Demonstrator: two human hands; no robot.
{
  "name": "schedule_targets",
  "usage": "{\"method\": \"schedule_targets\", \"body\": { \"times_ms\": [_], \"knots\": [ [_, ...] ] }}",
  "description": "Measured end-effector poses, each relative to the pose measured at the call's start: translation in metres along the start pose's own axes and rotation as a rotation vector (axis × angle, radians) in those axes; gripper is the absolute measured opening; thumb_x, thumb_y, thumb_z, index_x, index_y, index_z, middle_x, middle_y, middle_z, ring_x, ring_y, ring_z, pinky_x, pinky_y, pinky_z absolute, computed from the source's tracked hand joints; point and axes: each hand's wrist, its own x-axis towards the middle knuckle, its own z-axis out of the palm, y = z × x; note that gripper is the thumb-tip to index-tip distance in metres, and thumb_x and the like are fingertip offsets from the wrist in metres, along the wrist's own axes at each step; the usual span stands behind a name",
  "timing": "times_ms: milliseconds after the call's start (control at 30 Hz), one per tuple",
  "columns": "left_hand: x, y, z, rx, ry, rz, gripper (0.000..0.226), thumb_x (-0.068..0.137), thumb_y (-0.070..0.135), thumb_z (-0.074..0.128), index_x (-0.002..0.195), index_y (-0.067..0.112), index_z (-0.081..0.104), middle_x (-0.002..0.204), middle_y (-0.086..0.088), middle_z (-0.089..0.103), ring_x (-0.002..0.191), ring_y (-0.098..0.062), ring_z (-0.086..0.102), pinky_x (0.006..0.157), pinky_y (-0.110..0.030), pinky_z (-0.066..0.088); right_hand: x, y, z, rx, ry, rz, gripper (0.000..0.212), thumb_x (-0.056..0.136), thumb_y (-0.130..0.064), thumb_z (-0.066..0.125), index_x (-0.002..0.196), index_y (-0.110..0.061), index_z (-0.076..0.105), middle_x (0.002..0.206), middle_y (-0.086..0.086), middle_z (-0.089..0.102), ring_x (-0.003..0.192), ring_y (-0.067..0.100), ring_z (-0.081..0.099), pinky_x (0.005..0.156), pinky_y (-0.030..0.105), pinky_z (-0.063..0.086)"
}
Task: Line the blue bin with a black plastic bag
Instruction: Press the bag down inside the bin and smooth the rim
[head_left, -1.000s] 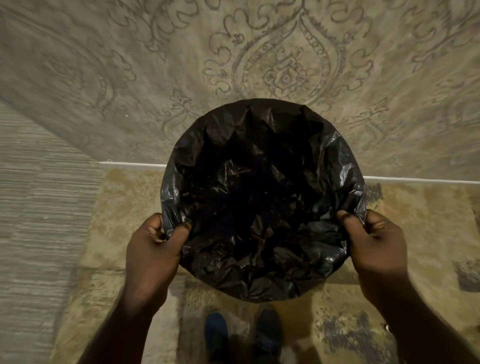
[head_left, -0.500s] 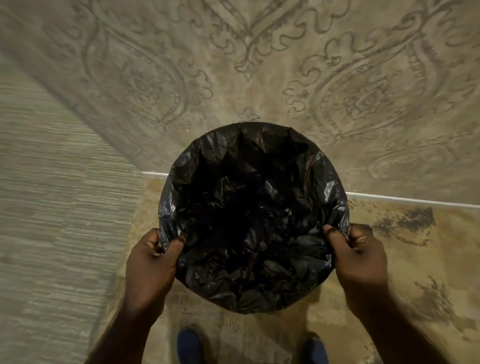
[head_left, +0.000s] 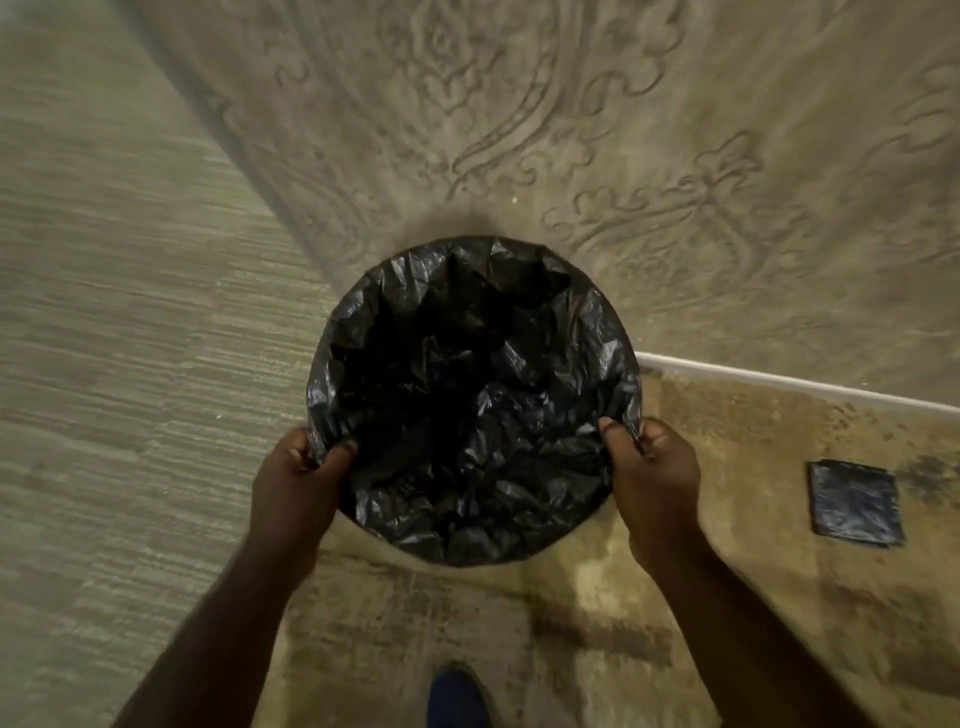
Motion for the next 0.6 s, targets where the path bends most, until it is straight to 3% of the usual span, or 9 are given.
{"method": "schedule_targets", "body": {
  "times_ms": [67, 200, 367, 500, 600],
  "knots": [
    [0.026, -0.016, -0.009, 0.002, 0.014, -0.02, 0.011, 0.088, 0.017, 0.069, 0.099, 0.016, 0.07, 0.09, -0.01, 0.077, 0.083, -0.031, 0.075, 0.075, -0.056, 0.06, 0.007, 0.007, 0.029, -0.004, -0.012, -0.002, 0.043, 0.086, -0.03, 0.064, 0.078, 0.011, 0.054, 0.082, 0.036, 0.06, 0.064, 0.028, 0.054, 0.065, 0.053, 0.051],
    [0.07, -0.042, -0.02, 0.009, 0.026, -0.045, 0.013, 0.088, 0.017, 0.068, 0.1, 0.011, 0.069, 0.093, -0.015, 0.076, 0.087, -0.035, 0.073, 0.077, -0.062, 0.057, 0.021, 0.026, 0.078, -0.021, -0.034, -0.014, 0.044, 0.087, -0.03, 0.064, 0.081, 0.013, 0.055, 0.085, 0.036, 0.061, 0.079, 0.047, 0.061, 0.069, 0.052, 0.051],
    [0.113, -0.067, -0.025, 0.008, -0.003, -0.071, 0.019, 0.091, 0.014, 0.066, 0.107, 0.004, 0.066, 0.101, -0.02, 0.073, 0.093, -0.039, 0.071, 0.081, -0.063, 0.055, 0.033, 0.045, 0.122, -0.01, -0.002, 0.056, 0.034, 0.086, -0.027, 0.065, 0.07, 0.003, 0.057, 0.073, 0.024, 0.064, 0.064, 0.025, 0.055, 0.065, 0.047, 0.051],
    [0.14, -0.08, -0.027, 0.022, 0.023, -0.113, 0.019, 0.09, 0.015, 0.067, 0.106, 0.003, 0.065, 0.1, -0.019, 0.073, 0.091, -0.037, 0.072, 0.08, -0.06, 0.057, 0.041, 0.058, 0.15, -0.015, 0.003, 0.116, 0.031, 0.085, -0.027, 0.066, 0.06, -0.014, 0.053, 0.066, 0.012, 0.059, 0.066, 0.027, 0.056, 0.065, 0.042, 0.048],
    [0.157, -0.087, -0.029, 0.066, 0.045, -0.111, 0.021, 0.089, 0.016, 0.067, 0.104, 0.002, 0.065, 0.099, -0.02, 0.072, 0.089, -0.037, 0.072, 0.078, -0.06, 0.057, 0.046, 0.068, 0.168, -0.035, -0.007, 0.129, 0.028, 0.085, -0.026, 0.066, 0.067, -0.006, 0.06, 0.074, 0.017, 0.066, 0.073, 0.034, 0.063, 0.071, 0.045, 0.051]
  ]
}}
